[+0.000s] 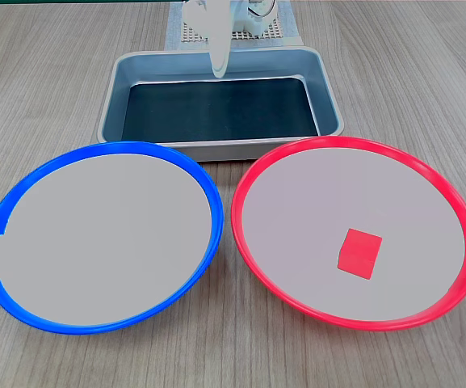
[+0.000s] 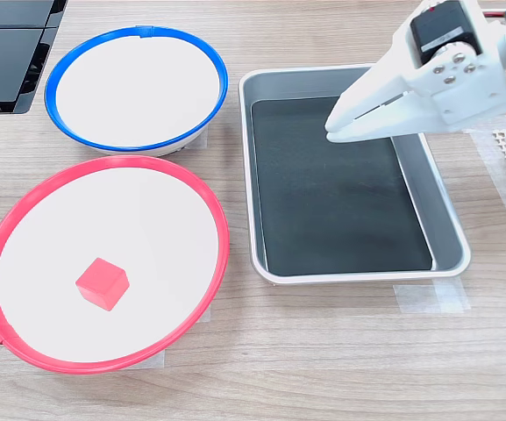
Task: Move a red block from tray to red dish
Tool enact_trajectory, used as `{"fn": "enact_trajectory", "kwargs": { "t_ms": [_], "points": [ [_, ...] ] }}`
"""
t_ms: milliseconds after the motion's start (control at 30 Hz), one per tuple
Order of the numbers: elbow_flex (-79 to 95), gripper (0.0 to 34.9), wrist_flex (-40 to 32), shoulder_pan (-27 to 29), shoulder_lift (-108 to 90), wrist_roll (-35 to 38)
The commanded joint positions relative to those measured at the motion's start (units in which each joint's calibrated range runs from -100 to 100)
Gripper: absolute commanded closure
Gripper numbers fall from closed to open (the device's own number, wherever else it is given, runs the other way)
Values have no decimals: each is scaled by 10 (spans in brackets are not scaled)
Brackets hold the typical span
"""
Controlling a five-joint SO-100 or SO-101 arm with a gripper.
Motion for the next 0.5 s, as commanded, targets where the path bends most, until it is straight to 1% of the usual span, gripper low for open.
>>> {"fn": "enact_trajectory", "kwargs": {
  "t_ms": [0,467],
  "points": [
    [0,346,4,2,0,-3],
    [0,346,4,-2,0,0]
  ]
}}
